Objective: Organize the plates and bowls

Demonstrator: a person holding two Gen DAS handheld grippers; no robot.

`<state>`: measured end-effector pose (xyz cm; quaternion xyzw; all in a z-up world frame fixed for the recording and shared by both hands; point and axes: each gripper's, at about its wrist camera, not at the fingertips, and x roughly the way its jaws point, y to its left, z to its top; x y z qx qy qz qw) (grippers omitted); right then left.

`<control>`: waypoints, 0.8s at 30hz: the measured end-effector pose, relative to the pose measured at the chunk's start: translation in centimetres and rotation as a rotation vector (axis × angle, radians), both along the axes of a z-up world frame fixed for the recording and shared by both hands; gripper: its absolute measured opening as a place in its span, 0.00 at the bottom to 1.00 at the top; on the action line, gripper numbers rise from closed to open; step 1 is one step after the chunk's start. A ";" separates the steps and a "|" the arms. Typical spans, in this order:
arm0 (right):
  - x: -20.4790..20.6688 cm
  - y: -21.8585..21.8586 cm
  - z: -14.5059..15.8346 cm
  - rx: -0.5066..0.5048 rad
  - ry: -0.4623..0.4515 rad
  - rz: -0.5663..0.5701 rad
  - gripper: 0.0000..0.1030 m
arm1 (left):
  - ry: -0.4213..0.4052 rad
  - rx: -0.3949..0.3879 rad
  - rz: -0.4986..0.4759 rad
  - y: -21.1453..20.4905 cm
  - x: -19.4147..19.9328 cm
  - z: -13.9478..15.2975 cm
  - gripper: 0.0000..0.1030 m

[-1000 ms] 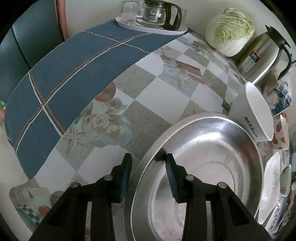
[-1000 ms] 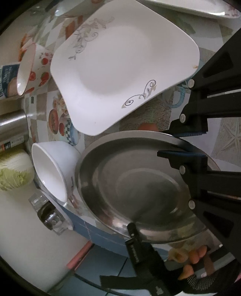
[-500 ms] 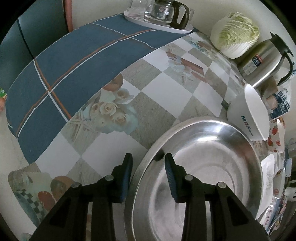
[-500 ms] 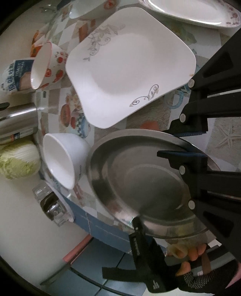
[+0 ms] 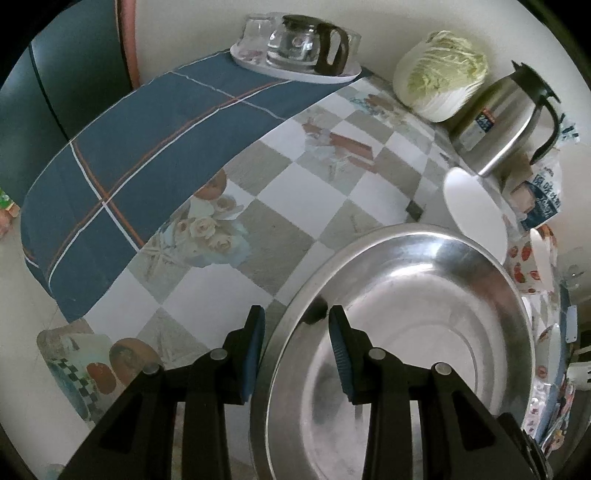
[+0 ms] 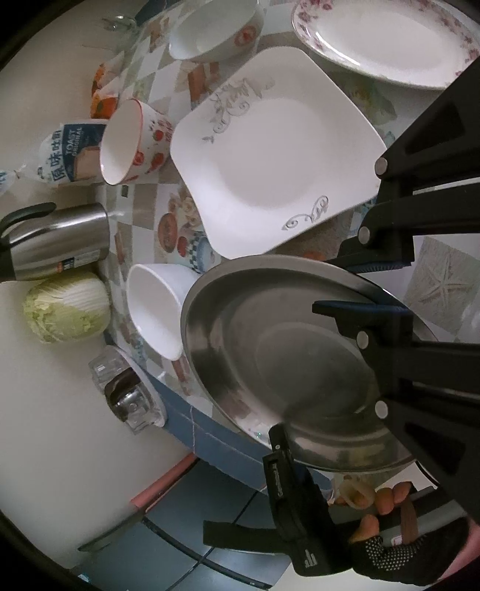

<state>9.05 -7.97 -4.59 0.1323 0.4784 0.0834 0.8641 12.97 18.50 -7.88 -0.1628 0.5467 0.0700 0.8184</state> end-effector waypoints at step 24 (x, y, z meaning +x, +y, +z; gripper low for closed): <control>-2.1 -6.4 1.9 -0.012 -0.088 -0.073 0.14 | -0.156 0.002 -0.111 -7.5 -0.7 4.0 0.36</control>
